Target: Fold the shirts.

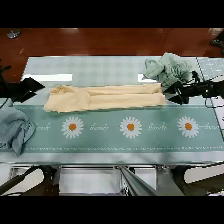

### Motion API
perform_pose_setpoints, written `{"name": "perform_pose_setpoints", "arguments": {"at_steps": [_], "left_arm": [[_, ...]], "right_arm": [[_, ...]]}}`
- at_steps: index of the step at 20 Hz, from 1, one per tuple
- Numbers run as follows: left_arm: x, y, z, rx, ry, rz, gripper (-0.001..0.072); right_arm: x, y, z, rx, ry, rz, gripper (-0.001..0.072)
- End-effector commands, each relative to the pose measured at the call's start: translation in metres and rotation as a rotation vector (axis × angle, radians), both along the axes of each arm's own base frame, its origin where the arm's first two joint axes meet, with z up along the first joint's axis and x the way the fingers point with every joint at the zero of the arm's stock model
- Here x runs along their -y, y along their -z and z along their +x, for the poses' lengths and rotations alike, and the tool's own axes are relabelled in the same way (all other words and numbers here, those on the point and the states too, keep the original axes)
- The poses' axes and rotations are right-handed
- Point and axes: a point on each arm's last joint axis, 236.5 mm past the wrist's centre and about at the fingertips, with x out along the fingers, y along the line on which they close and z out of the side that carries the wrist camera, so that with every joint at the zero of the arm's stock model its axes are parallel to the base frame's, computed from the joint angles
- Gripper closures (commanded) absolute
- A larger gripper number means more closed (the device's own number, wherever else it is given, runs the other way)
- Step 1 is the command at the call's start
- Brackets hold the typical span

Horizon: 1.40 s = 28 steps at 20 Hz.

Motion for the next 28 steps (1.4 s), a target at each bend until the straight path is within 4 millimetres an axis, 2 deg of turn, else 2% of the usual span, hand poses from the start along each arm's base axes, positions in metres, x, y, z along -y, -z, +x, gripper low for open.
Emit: {"name": "perform_pose_setpoints", "arguments": {"at_steps": [1, 2, 3, 4, 5, 6, 8, 11, 13, 16, 18, 20, 24, 26, 28], "left_arm": [[0.063, 0.0, -0.018, 0.044, 0.136, -0.019, 0.0008], [0.083, 0.0, -0.019, 0.044, 0.184, -0.03, 0.0008], [0.101, 0.0, -0.019, 0.047, 0.226, -0.04, 0.001], [0.117, 0.0, -0.017, 0.049, 0.26, -0.049, 0.0051], [0.132, 0.0, -0.017, 0.046, 0.302, -0.051, 0.0424], [0.144, -0.001, -0.017, 0.05, 0.337, -0.053, 0.0669], [0.169, -0.008, -0.015, 0.069, 0.405, -0.056, 0.0677], [0.211, -0.02, -0.005, 0.142, 0.472, -0.042, 0.0677], [0.245, -0.019, -0.002, 0.175, 0.517, -0.038, 0.0678], [0.311, 0.006, -0.008, 0.137, 0.596, -0.057, 0.0678], [0.356, 0.029, -0.016, 0.076, 0.66, -0.073, 0.0679], [0.397, 0.052, -0.024, 0.009, 0.7, -0.084, 0.0679], [0.473, 0.084, -0.057, -0.111, 0.801, -0.119, 0.0679], [0.509, 0.093, -0.09, -0.154, 0.883, -0.14, 0.0679], [0.537, 0.098, -0.13, -0.211, 0.965, -0.173, 0.0678]], "right_arm": [[-0.04, 0.014, 0.003, -0.007, -0.02, 0.044, 0.0092], [-0.051, 0.014, 0.003, -0.006, -0.049, 0.042, 0.0093], [-0.062, 0.012, 0.005, 0.002, -0.076, 0.04, 0.0144], [-0.07, 0.005, 0.007, 0.015, -0.102, 0.043, 0.0444], [-0.074, -0.007, 0.01, 0.045, -0.139, 0.046, 0.0688], [-0.074, -0.022, 0.013, 0.076, -0.164, 0.041, 0.0693], [-0.058, -0.053, 0.011, 0.136, -0.188, -0.03, 0.0694], [-0.033, -0.094, -0.025, 0.176, -0.257, -0.209, 0.0693], [-0.027, -0.124, -0.052, 0.238, -0.256, -0.295, 0.0694], [-0.026, -0.165, -0.093, 0.332, -0.213, -0.376, 0.0693], [-0.023, -0.182, -0.119, 0.354, -0.175, -0.419, 0.0694], [-0.026, -0.198, -0.135, 0.384, -0.157, -0.429, 0.0693], [-0.035, -0.213, -0.143, 0.421, -0.139, -0.396, 0.0693], [-0.04, -0.218, -0.138, 0.442, -0.127, -0.372, 0.0693], [-0.041, -0.223, -0.133, 0.466, -0.107, -0.363, 0.0693]]}}
